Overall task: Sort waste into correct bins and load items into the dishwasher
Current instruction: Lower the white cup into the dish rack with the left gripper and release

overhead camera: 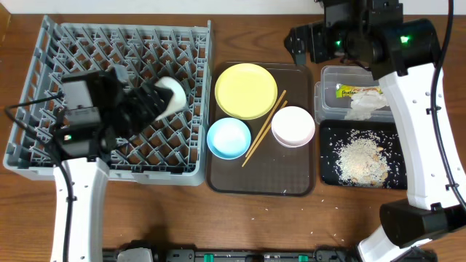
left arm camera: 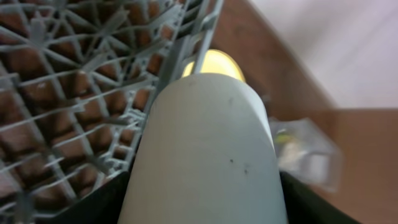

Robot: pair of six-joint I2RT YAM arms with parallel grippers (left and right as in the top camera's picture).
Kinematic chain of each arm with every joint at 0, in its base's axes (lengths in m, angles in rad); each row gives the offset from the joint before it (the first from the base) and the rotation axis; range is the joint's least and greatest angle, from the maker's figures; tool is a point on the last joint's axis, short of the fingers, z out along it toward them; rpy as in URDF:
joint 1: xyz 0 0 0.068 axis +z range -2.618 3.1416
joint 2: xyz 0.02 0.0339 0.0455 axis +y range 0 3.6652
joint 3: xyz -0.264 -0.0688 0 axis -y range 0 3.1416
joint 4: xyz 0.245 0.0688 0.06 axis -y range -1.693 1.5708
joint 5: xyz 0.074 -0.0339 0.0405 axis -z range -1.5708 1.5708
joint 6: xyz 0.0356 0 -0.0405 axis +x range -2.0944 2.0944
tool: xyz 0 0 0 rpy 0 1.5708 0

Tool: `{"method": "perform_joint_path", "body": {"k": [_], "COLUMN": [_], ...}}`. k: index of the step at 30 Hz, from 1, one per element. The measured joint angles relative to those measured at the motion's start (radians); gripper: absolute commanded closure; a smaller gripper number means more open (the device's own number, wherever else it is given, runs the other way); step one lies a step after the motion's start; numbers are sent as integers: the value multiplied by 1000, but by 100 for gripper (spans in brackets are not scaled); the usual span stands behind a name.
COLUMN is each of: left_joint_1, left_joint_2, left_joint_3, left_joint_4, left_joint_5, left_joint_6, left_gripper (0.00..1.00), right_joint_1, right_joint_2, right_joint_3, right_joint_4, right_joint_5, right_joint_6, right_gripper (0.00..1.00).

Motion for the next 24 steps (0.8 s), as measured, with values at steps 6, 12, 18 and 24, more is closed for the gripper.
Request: {"method": "perform_joint_path", "body": {"k": [6,12,18,24], "left_joint_1": [-233,-287,-290,-290], "left_joint_2": [5,182,406,528], "left_joint_3": [3,127,371,379], "left_joint_4": [-154,-358,-513,-544], "left_joint_5": [-368,-467,-514,-522], "left_joint_6": [91,87,87,87], "left_gripper": [76,77,77,76], "right_joint_1": [-12,-11,-11,-11], "right_joint_2": [5,5,5,5], "right_joint_3": [-1,-1,-2,-2], "right_joint_4": [-63,-69,-74,-74], "right_joint_5": [33,37,40,40], "right_joint_6": [-15,-15,-15,-15], "right_gripper": [1,1,1,1]}}
